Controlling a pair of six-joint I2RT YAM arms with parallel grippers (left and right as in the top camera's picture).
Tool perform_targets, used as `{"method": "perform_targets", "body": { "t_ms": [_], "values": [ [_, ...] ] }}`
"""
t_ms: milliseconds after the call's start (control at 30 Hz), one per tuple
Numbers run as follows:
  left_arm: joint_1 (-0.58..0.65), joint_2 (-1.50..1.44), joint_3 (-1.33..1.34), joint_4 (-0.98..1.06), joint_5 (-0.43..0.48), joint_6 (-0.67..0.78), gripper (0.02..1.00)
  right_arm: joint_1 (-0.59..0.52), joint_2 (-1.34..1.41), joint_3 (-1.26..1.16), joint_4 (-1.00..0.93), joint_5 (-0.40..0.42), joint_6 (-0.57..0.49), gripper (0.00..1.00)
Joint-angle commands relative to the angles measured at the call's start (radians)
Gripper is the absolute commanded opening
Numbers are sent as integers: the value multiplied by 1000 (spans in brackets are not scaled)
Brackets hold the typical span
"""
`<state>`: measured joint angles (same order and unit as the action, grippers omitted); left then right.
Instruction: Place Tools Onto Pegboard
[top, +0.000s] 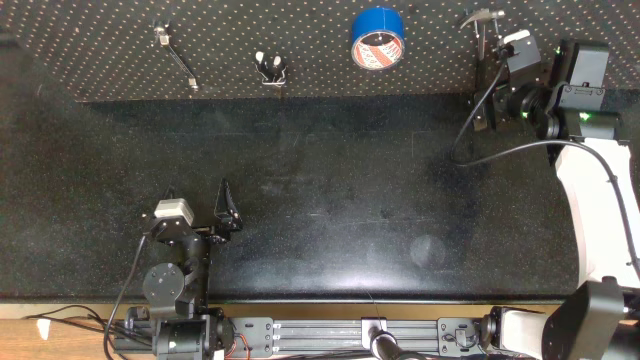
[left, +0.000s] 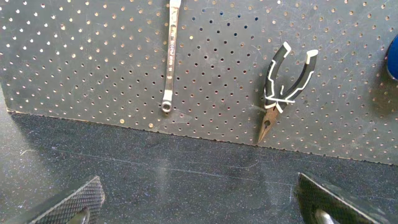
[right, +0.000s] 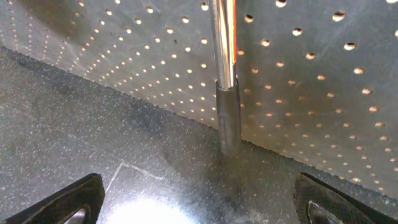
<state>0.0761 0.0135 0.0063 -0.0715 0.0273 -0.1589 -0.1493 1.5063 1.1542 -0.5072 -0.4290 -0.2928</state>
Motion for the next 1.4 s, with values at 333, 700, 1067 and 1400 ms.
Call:
{"method": "perform_targets", "body": {
  "t_ms": [333,700,1067,1400],
  "values": [
    [5,-10,-1,-8,14,-9,996,83,-595,-621,525,32,109,976],
    [5,-10,-1,-8,14,-9,996,109,-1023,-1038,769,248,482,976],
    [5,-10,-1,-8,14,-9,993,153,-1219,-1151,681,261,478,976],
    [5,-10,-1,-8,14,-9,996,166,-1461,-1151,446,257,426,976]
  ]
}}
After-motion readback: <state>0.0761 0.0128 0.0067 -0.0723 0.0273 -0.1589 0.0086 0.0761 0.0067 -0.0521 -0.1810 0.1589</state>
